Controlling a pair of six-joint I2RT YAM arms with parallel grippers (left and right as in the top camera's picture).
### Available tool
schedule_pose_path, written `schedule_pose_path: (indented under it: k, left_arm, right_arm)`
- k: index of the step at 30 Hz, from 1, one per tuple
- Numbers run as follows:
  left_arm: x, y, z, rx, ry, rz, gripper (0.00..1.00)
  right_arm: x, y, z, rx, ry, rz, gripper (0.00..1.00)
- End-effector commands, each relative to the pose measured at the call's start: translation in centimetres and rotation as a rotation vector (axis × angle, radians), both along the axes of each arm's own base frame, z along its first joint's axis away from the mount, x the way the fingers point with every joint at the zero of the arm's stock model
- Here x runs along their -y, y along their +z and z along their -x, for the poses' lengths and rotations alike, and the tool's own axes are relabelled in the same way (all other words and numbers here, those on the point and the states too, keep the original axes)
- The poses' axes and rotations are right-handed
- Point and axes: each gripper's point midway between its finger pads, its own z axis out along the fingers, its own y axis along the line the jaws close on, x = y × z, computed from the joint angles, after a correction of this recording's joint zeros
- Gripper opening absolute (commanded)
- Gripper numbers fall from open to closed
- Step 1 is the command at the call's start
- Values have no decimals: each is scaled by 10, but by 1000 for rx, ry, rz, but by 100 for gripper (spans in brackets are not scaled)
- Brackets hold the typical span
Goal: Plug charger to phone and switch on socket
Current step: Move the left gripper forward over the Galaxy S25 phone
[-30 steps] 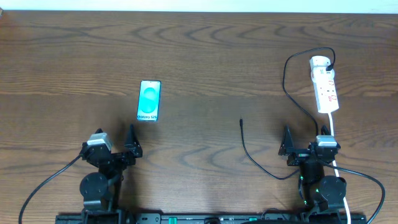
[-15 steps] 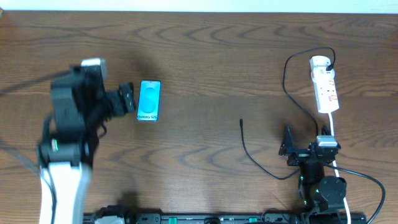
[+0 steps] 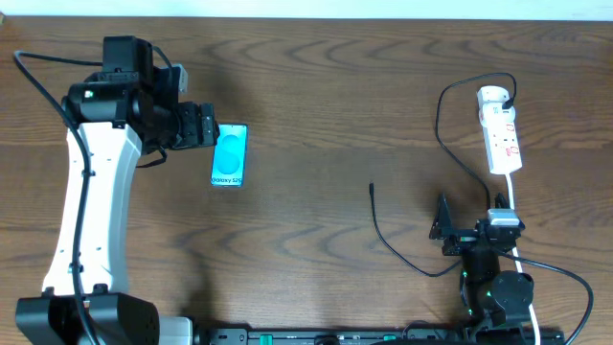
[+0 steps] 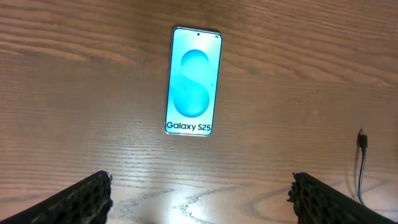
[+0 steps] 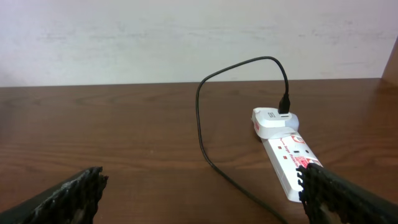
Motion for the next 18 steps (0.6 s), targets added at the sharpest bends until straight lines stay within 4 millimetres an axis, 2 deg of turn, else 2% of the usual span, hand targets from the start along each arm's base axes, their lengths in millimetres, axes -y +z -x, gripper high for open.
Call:
schedule_pose_path:
  k: [1, 2, 3, 4, 7, 11, 14, 15, 18]
  left_arm:
    - [3, 9, -9, 47, -20, 5, 61]
    - [3, 10, -10, 52, -20, 5, 66]
    - [3, 10, -11, 58, -20, 4, 92]
    - [3, 11, -12, 64, -21, 3, 98]
    - [1, 8, -16, 65, -19, -9, 98]
    - [-5, -16, -22, 0, -15, -74, 98]
    - [1, -43, -30, -65, -34, -75, 98]
    - [4, -61, -33, -105, -50, -79, 98]
    - [7, -82, -38, -151, -61, -94, 98]
  right_arm:
    - [0, 0, 0, 1, -4, -12, 99]
    - [0, 0, 0, 0, -4, -12, 99]
    - [0, 0, 0, 0, -4, -12, 99]
    - [0, 0, 0, 1, -4, -12, 99]
    - [0, 0, 0, 1, -4, -12, 99]
    - [0, 0, 0, 1, -4, -12, 99]
    - [0, 0, 0, 1, -4, -12, 99]
    - [0, 0, 0, 1, -4, -12, 99]
    - [0, 0, 0, 0, -4, -12, 99]
